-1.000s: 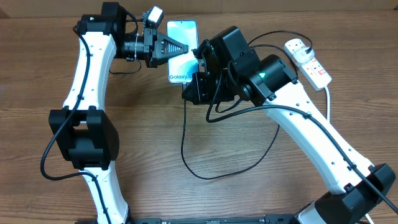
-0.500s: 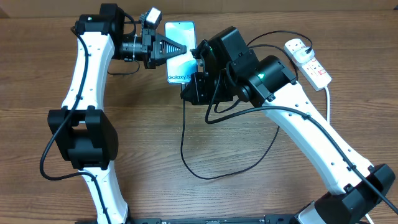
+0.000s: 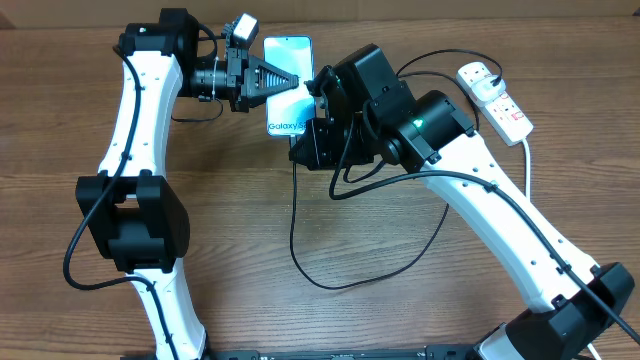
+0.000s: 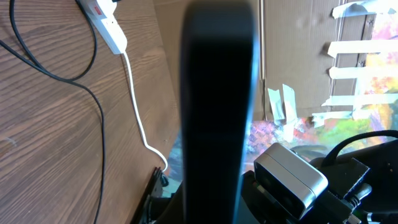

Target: Plug charger to phone and switch on socket

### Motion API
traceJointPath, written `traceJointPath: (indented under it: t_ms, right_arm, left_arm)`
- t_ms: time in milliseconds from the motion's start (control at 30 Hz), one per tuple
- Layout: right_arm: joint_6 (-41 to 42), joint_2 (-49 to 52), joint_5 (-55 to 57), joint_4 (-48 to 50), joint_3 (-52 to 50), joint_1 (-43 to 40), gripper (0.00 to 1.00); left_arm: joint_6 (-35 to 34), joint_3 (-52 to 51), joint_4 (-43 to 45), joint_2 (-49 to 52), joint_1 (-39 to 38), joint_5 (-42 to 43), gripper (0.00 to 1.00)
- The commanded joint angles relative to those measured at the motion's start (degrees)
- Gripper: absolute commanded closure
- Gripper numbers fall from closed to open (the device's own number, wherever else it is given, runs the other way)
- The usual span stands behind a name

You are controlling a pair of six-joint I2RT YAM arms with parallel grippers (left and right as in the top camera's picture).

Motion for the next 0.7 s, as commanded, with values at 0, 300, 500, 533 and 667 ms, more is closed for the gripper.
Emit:
traceJointPath:
  t_ms: [0,300,500,533,667]
  right_arm:
    - [-0.22,-0.98,7.58,4.76,1.22,-1.16,0.96]
    - [-0.22,-0.98,7.78,4.79,1.25,-2.23,0.96]
    - [-0.2,-0.98,7.76,4.79,1.22,-2.97,0.96]
    - [-0.2,-0.98,7.76,4.79,1.25,-2.97,0.96]
    - [-0.22,-0.98,7.74,4.68,1.22,-2.95,0.85]
  left_arm:
    - [2.69,0.55,-2.14,-1.64,-2.03,-0.46,0.96]
    - [3.5,0.55,-2.91,-1.64,-2.12,-0.85,0.96]
    - [3.45,0.55,-2.91,-1.64,-2.12,-2.19,0.96]
    - [3.45,0.55,-2.91,-1.64,-2.12,-2.19,0.96]
    - [3.45,0.55,-2.86,-1.64,-2.1,-2.19,0.96]
